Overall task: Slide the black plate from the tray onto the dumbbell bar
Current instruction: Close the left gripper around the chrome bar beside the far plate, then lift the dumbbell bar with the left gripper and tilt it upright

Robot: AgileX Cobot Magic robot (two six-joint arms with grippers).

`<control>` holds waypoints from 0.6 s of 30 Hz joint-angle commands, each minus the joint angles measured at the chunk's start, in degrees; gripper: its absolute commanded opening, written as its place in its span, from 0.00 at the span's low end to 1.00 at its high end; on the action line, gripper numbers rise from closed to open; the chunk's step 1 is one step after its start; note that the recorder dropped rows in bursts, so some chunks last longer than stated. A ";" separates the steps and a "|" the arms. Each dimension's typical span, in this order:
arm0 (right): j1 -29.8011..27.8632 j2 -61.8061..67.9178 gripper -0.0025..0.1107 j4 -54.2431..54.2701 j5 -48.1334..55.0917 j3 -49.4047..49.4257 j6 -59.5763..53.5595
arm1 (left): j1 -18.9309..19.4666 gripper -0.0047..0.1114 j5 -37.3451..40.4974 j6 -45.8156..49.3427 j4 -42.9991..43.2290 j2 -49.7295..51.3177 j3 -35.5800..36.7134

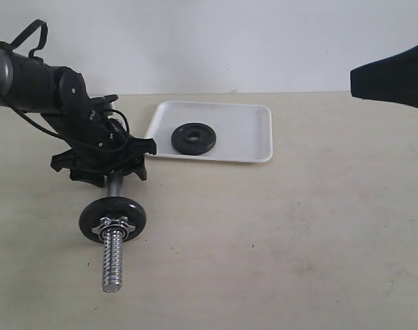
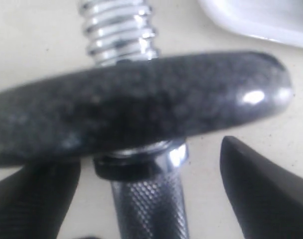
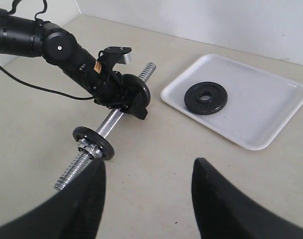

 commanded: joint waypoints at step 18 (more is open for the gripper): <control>0.08 0.03 0.45 0.09 0.05 -0.23 -0.19 | -0.03 0.44 -1.40 0.92 -0.44 0.59 -0.40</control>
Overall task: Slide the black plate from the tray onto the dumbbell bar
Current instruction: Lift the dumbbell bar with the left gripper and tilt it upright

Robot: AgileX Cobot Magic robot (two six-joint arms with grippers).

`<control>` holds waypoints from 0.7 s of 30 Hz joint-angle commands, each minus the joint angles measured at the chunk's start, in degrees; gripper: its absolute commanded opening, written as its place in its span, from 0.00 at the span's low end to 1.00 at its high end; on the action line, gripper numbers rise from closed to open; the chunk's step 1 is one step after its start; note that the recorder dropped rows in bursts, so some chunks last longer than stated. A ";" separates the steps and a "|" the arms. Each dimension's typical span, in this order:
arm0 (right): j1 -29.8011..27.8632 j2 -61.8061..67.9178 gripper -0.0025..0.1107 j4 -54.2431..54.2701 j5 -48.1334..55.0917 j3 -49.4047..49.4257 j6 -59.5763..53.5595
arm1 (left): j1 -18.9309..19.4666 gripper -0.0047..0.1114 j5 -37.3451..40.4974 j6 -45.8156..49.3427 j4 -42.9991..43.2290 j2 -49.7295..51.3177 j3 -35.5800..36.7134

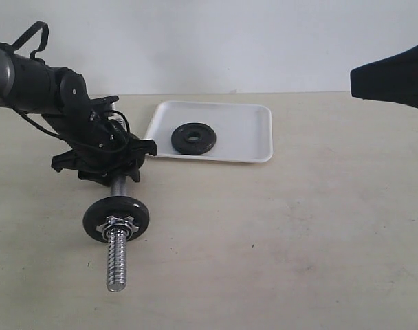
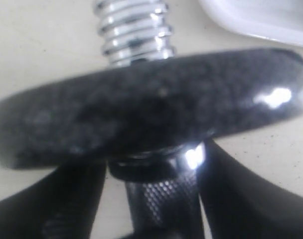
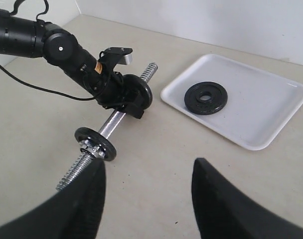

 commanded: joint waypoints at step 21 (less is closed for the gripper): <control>0.08 0.03 0.45 0.09 0.27 -0.23 -0.19 | -0.03 0.08 -4.81 5.19 -4.04 0.94 -0.28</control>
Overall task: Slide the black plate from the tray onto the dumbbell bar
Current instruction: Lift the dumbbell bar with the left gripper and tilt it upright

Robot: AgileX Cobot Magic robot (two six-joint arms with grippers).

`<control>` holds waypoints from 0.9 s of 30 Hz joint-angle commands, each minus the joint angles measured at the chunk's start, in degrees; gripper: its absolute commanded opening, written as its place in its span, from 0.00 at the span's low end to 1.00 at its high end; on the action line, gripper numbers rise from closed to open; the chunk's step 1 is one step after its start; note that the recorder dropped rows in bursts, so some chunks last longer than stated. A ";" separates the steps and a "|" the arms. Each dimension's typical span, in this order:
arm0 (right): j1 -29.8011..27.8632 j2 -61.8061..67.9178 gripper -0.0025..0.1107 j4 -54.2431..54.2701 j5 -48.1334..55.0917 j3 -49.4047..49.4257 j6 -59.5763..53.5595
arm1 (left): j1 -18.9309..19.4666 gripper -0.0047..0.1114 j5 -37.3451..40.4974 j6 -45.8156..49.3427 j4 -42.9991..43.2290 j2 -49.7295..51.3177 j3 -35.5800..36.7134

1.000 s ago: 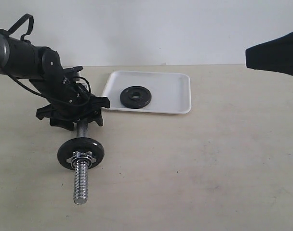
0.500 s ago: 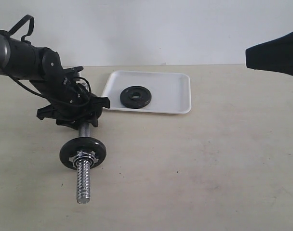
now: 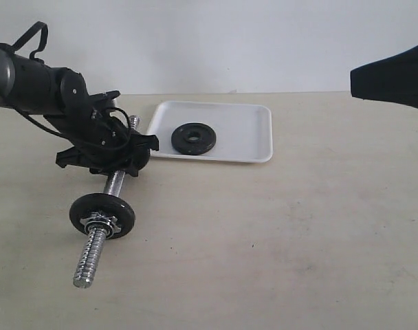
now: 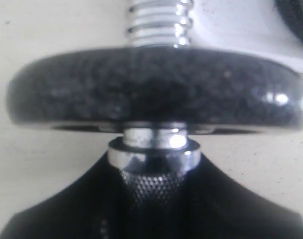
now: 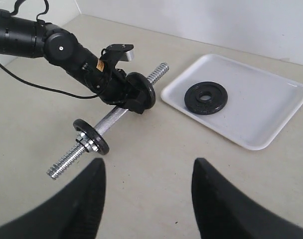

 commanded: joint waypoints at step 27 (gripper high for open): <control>0.08 0.03 0.45 -5.20 -1.52 -0.23 -0.01 | 2.05 0.08 7.79 46.65 -21.84 -2.48 -0.28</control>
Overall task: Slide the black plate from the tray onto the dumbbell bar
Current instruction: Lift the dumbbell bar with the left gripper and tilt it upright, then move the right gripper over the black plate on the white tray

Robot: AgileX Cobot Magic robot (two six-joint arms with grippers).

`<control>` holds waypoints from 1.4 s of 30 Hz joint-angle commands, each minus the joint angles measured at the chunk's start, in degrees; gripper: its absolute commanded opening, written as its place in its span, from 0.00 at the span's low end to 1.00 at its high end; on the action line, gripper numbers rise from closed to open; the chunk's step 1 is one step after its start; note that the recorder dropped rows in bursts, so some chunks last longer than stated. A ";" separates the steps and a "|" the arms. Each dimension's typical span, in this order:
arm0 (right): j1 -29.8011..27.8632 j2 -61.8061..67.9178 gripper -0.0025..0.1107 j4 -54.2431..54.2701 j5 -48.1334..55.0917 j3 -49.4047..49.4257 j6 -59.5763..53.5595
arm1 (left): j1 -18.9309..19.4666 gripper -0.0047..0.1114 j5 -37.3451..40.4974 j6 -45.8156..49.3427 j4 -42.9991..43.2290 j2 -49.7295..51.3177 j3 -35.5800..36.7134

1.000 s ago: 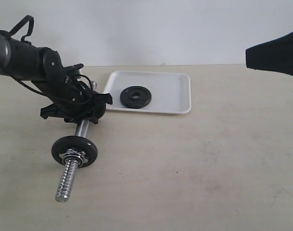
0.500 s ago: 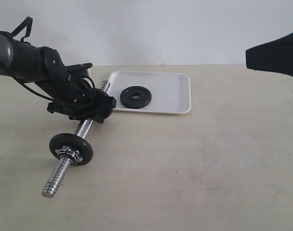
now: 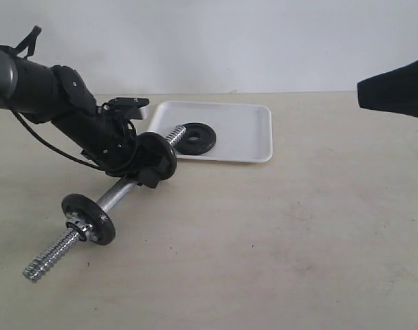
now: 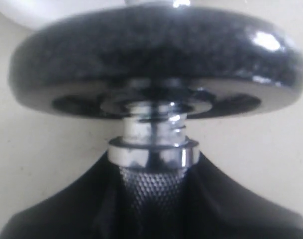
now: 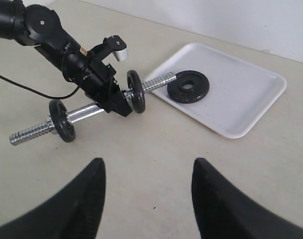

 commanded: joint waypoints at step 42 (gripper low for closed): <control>0.08 9.97 0.45 2.05 -6.30 -0.23 -4.62 | 9.42 0.08 19.17 17.87 0.82 -16.10 0.15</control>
